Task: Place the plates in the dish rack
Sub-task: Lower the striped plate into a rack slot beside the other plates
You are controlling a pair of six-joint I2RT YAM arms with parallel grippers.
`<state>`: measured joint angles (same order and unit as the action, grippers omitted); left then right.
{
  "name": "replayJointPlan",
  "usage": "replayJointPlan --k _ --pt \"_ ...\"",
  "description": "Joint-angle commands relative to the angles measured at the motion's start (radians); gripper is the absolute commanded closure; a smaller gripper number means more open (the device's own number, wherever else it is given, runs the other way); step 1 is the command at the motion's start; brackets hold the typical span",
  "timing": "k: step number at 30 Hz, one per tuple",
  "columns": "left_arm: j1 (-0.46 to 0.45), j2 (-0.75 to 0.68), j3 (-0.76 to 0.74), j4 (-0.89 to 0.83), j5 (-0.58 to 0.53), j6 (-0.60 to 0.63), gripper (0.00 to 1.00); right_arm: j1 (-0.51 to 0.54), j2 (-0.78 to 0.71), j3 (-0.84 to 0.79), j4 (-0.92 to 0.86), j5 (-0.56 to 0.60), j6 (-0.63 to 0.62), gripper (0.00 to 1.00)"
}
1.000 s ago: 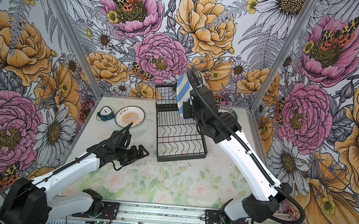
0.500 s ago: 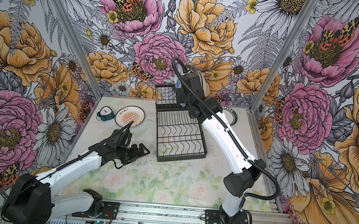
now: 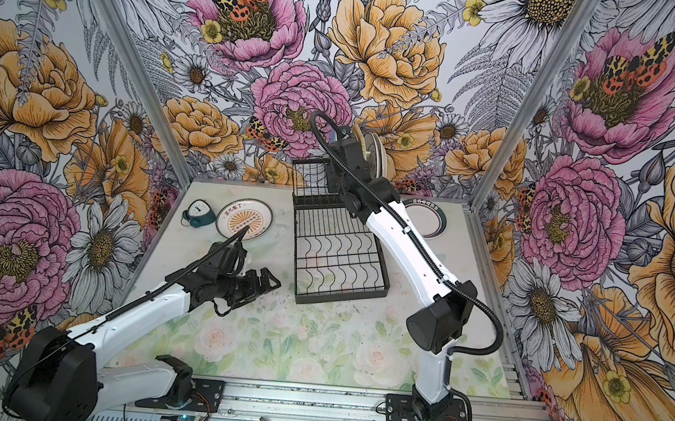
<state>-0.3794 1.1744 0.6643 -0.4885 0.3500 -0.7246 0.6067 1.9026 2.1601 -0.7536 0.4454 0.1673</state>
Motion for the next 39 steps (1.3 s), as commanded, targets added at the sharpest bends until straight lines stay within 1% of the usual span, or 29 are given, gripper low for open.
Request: replayJointPlan --k 1,11,21,35,39 --pt "0.014 -0.004 0.005 0.022 0.015 0.019 0.01 -0.012 0.015 0.04 0.059 0.028 0.027 1.0" --pt "0.028 -0.022 -0.015 0.021 0.021 0.018 0.01 -0.019 0.052 0.019 0.056 0.021 0.06 1.0" --pt "0.049 -0.035 -0.028 0.021 0.035 0.026 0.01 -0.02 0.053 -0.03 0.056 0.037 0.084 1.0" --pt "0.085 -0.035 -0.017 0.019 0.063 0.05 0.01 -0.021 0.059 -0.032 0.055 0.036 0.085 0.83" --pt "0.093 -0.036 -0.012 0.013 0.066 0.057 0.01 -0.019 0.056 -0.032 0.054 0.032 0.087 0.76"
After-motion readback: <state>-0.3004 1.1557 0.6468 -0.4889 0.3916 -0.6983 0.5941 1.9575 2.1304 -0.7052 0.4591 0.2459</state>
